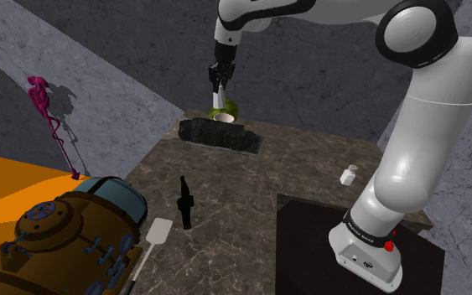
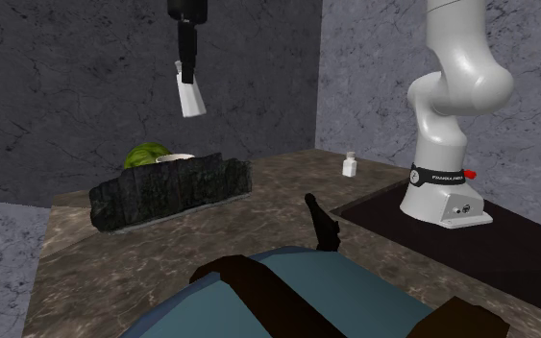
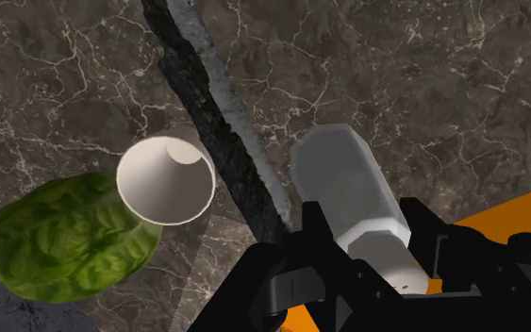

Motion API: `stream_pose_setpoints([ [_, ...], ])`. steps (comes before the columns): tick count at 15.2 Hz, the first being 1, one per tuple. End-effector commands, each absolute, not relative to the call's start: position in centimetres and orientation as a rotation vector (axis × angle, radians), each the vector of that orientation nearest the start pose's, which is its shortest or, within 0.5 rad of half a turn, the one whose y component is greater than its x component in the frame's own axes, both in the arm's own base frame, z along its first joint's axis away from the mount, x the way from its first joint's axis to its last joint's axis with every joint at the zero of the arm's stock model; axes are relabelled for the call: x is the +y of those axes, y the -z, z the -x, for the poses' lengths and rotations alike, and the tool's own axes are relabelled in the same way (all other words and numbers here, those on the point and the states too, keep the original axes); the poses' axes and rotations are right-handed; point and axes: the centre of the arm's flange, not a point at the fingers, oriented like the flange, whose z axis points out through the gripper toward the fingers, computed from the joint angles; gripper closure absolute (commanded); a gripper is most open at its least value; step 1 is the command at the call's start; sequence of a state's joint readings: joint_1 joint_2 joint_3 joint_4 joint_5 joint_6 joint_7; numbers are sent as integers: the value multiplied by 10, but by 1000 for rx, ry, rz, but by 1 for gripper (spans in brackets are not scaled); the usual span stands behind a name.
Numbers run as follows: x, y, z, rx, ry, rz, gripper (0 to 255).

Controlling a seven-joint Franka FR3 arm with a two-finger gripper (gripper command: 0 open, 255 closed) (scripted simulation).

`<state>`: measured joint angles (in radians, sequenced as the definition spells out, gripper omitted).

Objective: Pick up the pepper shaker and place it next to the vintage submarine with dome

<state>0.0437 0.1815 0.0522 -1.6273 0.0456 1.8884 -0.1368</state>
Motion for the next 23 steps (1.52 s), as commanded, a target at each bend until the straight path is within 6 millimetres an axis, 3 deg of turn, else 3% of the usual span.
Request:
stream_pose_setpoints([
  [1, 61, -530, -625, -337, 124, 3069, 255],
  [20, 61, -629, -625, -337, 124, 3069, 255],
  [23, 91, -629, -599, -337, 124, 3069, 255],
])
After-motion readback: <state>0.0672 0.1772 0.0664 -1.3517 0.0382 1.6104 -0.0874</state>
